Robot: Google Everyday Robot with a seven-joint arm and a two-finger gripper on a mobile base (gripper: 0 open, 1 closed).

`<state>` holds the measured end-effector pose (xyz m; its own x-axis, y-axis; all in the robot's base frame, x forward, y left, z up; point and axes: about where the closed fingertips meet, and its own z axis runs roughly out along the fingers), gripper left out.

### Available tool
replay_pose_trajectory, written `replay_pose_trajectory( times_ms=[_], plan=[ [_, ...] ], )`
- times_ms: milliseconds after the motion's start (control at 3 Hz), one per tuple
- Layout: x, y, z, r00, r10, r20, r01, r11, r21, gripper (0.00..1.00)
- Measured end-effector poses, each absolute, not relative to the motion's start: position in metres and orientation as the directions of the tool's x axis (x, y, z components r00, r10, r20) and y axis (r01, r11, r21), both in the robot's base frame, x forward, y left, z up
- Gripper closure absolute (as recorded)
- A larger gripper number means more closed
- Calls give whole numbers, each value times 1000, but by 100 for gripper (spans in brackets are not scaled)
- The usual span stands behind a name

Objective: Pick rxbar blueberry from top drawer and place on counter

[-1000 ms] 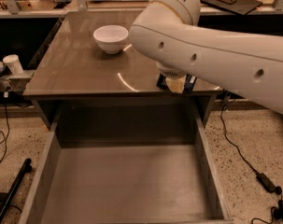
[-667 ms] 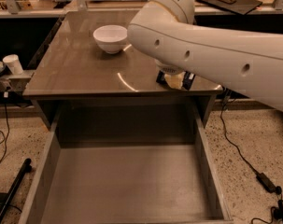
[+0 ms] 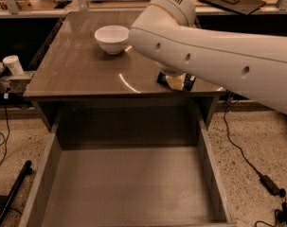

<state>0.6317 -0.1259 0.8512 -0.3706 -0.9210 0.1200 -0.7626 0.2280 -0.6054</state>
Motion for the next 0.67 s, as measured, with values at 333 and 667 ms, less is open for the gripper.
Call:
replay_pose_trajectory(
  times_ms=[333, 667],
  plan=[
    [632, -126, 851, -371, -921, 120, -763, 228, -605, 61],
    [632, -127, 851, -377, -919, 120, -761, 233, -605, 30]
  ],
)
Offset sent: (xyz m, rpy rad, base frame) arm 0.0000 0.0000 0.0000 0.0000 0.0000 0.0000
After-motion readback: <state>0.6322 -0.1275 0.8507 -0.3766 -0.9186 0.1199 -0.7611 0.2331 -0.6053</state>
